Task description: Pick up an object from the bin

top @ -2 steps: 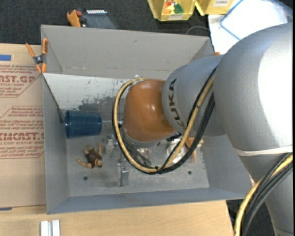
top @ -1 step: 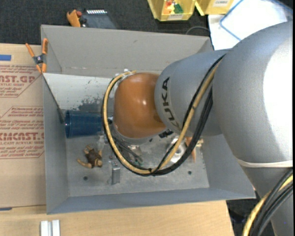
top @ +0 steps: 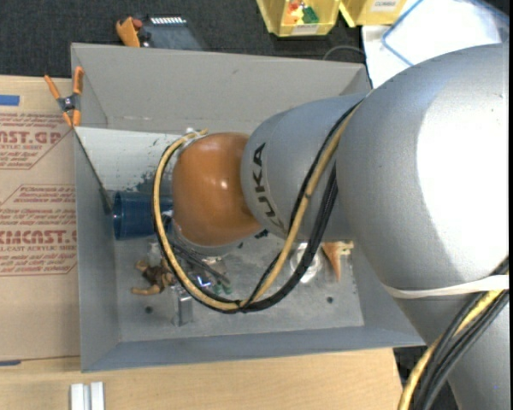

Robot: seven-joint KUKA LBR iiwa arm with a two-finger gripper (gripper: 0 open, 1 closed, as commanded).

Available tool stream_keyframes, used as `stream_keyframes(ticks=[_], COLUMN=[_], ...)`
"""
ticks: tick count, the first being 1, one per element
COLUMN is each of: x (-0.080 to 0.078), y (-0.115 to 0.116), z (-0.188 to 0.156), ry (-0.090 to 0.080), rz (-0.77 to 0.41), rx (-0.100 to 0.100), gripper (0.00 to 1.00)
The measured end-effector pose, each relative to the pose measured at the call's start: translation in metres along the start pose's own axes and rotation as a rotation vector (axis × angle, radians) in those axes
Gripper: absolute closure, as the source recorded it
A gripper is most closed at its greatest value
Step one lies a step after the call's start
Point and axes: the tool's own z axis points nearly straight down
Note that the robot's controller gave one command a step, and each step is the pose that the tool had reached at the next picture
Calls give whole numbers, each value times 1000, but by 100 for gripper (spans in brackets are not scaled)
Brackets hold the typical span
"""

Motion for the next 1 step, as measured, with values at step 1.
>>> stream_keyframes(ticks=[1], x=[-2], y=[-2], z=[32], ry=[-8], rz=[29], rx=[0], gripper=[0])
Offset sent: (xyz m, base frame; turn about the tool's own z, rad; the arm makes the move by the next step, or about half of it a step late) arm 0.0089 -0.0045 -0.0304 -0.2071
